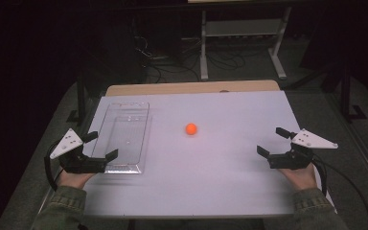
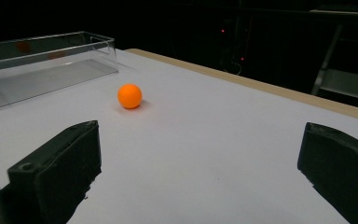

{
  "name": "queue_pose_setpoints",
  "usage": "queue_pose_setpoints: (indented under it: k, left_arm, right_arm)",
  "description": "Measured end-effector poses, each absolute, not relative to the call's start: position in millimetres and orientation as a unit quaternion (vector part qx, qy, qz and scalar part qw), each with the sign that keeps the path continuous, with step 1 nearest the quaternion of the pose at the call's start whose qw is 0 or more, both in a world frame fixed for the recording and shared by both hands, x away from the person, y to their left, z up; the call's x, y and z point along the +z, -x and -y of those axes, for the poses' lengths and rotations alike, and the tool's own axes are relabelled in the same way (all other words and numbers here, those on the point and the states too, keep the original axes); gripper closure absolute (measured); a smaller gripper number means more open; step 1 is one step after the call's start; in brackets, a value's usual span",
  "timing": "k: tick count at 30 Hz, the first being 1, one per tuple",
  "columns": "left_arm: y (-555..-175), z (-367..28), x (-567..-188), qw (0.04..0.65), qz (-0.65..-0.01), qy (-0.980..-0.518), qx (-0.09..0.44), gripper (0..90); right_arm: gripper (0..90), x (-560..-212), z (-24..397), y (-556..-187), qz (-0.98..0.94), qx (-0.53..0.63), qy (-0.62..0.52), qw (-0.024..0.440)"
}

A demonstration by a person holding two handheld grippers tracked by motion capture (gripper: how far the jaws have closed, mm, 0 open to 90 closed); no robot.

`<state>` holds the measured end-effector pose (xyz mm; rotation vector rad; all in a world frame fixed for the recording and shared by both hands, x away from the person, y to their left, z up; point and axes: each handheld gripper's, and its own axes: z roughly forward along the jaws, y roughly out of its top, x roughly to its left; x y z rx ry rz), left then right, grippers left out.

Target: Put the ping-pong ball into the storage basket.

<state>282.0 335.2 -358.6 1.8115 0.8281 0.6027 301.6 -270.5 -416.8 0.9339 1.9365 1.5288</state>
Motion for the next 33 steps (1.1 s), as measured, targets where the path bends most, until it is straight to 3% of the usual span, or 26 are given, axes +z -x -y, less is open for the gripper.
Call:
queue_pose_setpoints:
  k: [33]
  left_arm:
    - [-311,-299,-327,0.464,-0.297,-0.806,0.216,0.0]
  right_arm:
    - [0.0,-417,269,-301,-0.717,0.559,-0.337,0.247]
